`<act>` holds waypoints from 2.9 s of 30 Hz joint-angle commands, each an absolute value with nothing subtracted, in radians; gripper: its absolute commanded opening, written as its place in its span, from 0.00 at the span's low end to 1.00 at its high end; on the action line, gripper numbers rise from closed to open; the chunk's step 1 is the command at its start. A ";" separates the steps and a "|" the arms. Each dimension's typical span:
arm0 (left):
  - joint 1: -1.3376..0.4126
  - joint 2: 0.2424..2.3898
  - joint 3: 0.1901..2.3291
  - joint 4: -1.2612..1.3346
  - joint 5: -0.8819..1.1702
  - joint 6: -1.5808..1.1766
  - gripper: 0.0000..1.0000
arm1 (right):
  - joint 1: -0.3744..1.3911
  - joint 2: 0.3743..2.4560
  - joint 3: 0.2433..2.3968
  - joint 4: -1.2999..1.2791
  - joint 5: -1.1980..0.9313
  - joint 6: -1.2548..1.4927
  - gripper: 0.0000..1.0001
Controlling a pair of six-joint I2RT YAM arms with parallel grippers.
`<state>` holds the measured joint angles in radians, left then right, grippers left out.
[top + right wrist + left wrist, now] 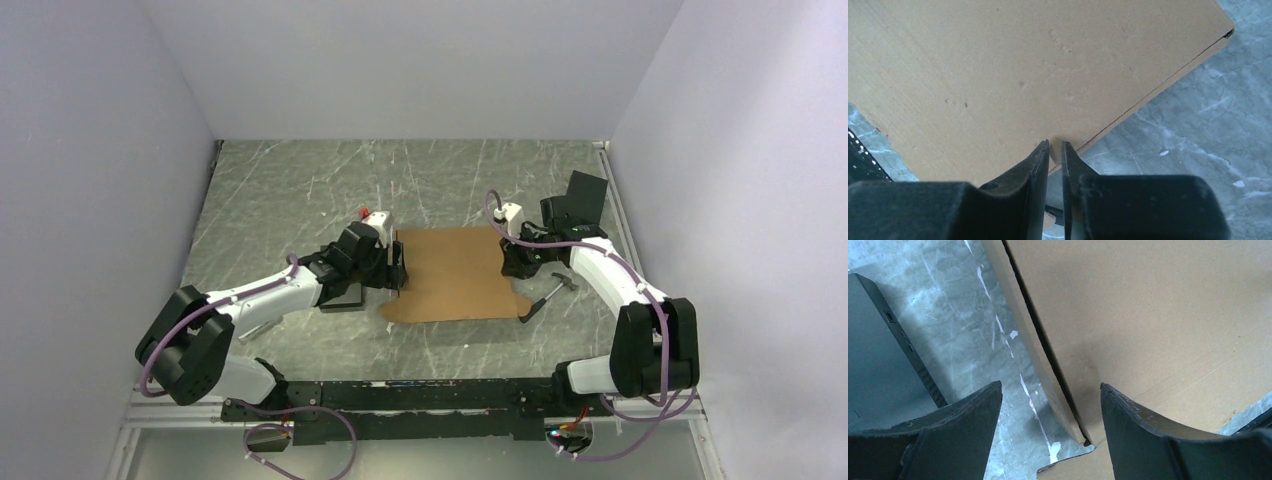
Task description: Fold the paper box
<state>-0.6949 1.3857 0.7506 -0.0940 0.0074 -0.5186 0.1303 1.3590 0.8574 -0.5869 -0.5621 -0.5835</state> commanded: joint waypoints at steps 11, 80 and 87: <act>-0.668 1.291 0.749 -0.121 0.064 -0.561 0.79 | 0.090 1.280 0.913 -0.654 -0.712 -0.580 0.39; -0.451 1.293 0.719 0.038 0.445 -0.634 0.52 | 0.526 1.277 0.941 -0.529 -0.590 -0.856 0.76; -0.458 1.043 0.646 -0.163 0.389 -0.545 0.53 | 0.379 1.115 0.982 -0.763 -0.756 -1.031 0.83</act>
<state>-0.4492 1.1759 0.6685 -0.0753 0.4183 -0.6075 0.4866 1.2343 0.9398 -0.6418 -0.6250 -0.8989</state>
